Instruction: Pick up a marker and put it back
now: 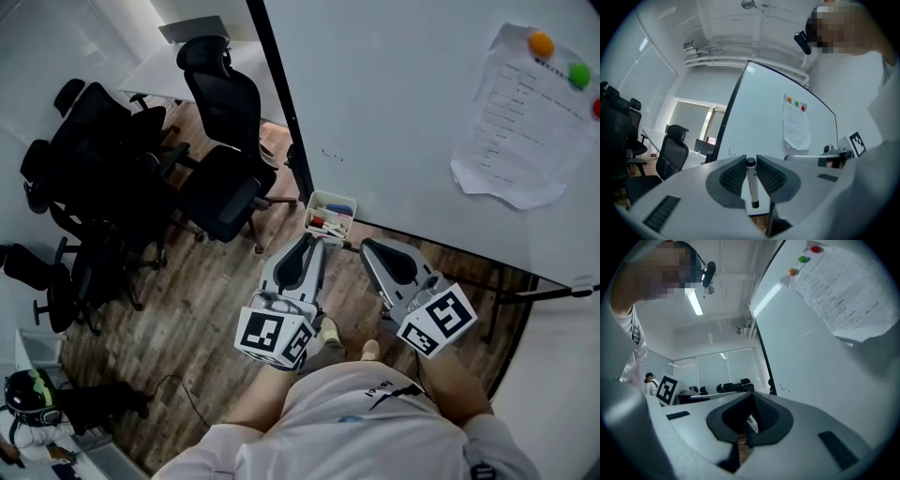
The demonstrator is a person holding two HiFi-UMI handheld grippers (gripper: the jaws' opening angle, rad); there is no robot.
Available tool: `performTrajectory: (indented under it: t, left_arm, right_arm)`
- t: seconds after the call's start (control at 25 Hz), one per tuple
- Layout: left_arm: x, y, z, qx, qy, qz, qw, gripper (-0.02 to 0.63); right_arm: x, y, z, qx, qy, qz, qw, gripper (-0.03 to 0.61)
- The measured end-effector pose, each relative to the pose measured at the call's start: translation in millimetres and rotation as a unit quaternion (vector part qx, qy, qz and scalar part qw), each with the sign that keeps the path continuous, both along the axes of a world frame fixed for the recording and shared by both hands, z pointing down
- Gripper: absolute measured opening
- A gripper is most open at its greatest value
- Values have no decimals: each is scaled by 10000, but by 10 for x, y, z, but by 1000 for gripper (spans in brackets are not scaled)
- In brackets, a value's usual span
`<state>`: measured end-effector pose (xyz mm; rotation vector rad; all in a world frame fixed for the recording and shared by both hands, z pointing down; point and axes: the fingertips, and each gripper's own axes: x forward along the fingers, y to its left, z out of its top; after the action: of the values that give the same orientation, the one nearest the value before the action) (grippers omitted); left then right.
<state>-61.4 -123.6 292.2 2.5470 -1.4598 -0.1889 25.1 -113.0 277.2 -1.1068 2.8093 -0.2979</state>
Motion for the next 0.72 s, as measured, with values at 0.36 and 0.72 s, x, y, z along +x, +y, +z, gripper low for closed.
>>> performTrajectory:
  t: [0.36, 0.72]
  left_arm:
    - [-198, -348, 350, -142, -90, -89, 9998, 74]
    - [-128, -683, 848, -374, -88, 159, 9991, 74]
  right_arm:
    - [-74, -176, 248, -302, 64, 223, 9993, 14]
    - [-108, -395, 554, -626, 209, 485, 9966, 14]
